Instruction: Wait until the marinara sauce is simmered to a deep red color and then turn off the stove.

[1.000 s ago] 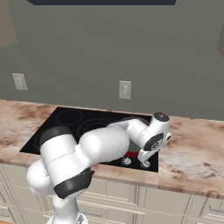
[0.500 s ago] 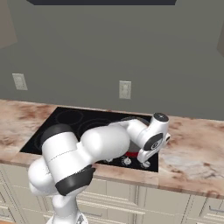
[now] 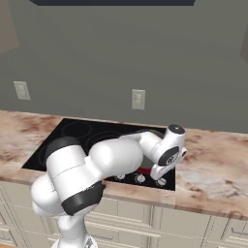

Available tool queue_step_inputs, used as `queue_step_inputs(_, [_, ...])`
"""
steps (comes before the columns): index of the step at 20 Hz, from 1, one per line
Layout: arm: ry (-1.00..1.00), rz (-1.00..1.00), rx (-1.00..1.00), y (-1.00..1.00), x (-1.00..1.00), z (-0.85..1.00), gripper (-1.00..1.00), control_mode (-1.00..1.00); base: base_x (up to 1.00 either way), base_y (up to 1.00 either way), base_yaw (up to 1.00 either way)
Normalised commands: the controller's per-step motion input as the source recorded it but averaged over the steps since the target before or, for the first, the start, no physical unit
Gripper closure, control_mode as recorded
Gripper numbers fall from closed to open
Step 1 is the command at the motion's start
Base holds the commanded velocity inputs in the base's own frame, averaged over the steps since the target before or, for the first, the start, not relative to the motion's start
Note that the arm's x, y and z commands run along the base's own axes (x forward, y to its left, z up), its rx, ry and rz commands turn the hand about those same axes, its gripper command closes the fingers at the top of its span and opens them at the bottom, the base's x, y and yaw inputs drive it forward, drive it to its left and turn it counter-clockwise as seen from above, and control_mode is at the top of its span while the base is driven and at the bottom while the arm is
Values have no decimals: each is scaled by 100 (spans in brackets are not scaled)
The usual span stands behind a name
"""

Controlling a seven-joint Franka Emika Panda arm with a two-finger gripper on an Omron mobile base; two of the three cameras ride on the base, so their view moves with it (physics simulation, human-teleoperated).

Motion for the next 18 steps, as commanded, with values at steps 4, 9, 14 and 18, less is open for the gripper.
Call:
queue_step_inputs(4, [3,0,0,11,-1,-4,-100,-100,0,0,0])
queue_step_inputs(9, [3,0,0,6,-14,-6,-100,-100,0,0,0])
queue_step_inputs(14, [0,0,0,0,-17,-8,-100,-100,0,0,0])
queue_step_inputs(18, [0,0,0,3,-9,-7,-100,-100,0,0,0])
